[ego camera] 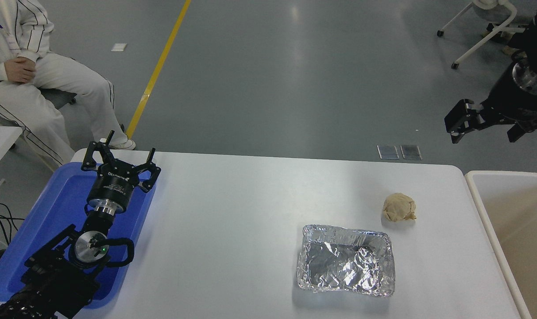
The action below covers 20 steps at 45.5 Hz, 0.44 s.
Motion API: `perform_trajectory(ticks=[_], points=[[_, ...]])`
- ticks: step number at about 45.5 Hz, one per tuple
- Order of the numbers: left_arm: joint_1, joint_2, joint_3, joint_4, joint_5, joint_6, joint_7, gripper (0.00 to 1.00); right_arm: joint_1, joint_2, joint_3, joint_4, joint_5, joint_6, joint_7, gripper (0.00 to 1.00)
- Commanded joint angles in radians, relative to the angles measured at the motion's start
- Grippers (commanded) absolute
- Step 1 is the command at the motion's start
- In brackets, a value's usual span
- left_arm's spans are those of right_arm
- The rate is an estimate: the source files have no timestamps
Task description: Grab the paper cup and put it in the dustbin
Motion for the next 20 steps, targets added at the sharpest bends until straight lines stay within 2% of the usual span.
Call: perform_trajectory(ticks=[1,20], points=[[0.000,0.000,0.000,0.000,-0.001,0.000,0.000,1.00,-0.005,0.023,0.042,0.002,0.001,0.000,0.001,1.00],[0.000,0.000,0.000,0.000,0.001,0.000,0.000,1.00,-0.018,0.026,0.045,-0.004,0.014,0.000,0.001,1.00]])
